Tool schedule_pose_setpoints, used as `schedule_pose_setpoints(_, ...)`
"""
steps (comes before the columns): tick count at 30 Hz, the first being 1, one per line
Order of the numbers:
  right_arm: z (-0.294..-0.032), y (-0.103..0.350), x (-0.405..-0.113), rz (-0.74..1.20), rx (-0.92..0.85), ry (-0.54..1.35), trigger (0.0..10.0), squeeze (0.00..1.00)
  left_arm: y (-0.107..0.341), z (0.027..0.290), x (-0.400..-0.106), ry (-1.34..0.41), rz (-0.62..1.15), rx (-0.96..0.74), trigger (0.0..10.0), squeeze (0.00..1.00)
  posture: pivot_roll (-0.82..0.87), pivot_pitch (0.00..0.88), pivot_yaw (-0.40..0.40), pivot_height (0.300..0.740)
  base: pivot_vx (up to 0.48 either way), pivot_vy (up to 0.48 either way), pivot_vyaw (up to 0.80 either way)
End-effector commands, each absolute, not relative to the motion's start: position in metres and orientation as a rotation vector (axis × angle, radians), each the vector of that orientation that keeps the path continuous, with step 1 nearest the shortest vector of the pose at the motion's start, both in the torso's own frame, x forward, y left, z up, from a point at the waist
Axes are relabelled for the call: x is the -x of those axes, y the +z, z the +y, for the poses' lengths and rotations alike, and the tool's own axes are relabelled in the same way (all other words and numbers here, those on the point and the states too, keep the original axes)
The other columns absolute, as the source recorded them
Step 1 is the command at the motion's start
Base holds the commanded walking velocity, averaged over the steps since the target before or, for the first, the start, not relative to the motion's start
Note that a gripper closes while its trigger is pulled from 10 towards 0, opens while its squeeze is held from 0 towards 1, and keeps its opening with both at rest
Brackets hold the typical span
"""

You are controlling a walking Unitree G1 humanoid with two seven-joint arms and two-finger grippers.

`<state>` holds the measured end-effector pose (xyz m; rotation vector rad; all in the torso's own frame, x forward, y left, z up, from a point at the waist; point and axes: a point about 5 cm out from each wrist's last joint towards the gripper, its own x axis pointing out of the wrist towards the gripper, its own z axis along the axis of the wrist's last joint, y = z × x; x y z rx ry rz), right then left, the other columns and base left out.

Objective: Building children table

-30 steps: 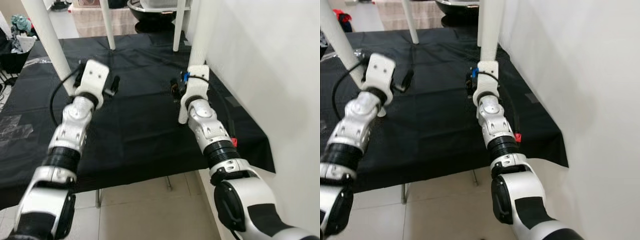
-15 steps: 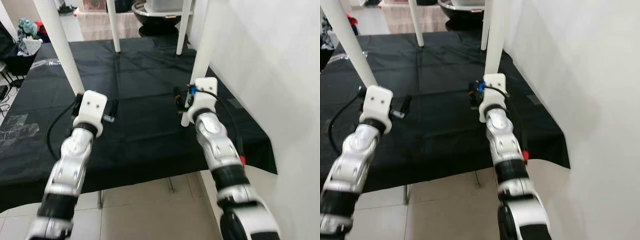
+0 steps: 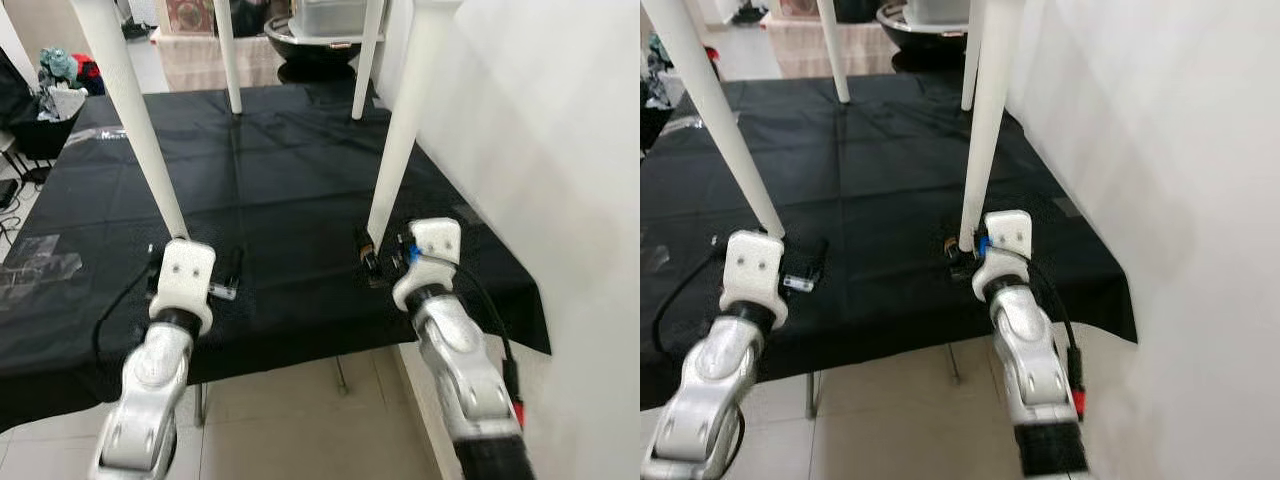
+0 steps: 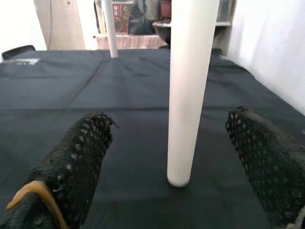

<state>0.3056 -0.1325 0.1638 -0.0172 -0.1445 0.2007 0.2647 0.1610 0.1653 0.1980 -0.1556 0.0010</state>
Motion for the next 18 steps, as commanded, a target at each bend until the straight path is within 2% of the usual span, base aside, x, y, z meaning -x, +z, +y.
schedule_pose_setpoints(1, -0.132, 0.158, -0.298, -0.128, 0.028, 0.217, 10.0, 0.0, 0.16, 0.156, -0.256, -0.016, -0.13, -0.178, 10.0, 0.0, 0.08, 0.045, -0.025, 0.74, 0.0, 0.0, 0.0)
schedule_pose_setpoints(3, -0.133, 0.146, -0.287, -0.074, 0.035, 0.219, 10.0, 0.0, 0.148, 0.149, -0.242, -0.038, -0.078, -0.155, 10.0, 0.0, 0.08, 0.039, -0.025, 0.74, 0.0, 0.0, 0.0)
schedule_pose_setpoints(10, -0.13, 0.133, -0.275, -0.027, 0.035, 0.228, 10.0, 0.0, 0.13, 0.136, -0.224, -0.086, -0.003, -0.121, 10.0, 0.0, 0.07, 0.033, -0.019, 0.74, 0.0, 0.0, 0.0)
schedule_pose_setpoints(18, -0.126, 0.123, -0.267, 0.003, 0.051, 0.254, 10.0, 0.0, 0.122, 0.136, -0.221, -0.069, 0.033, -0.086, 10.0, 0.0, 0.07, 0.032, -0.022, 0.74, 0.0, 0.0, 0.0)
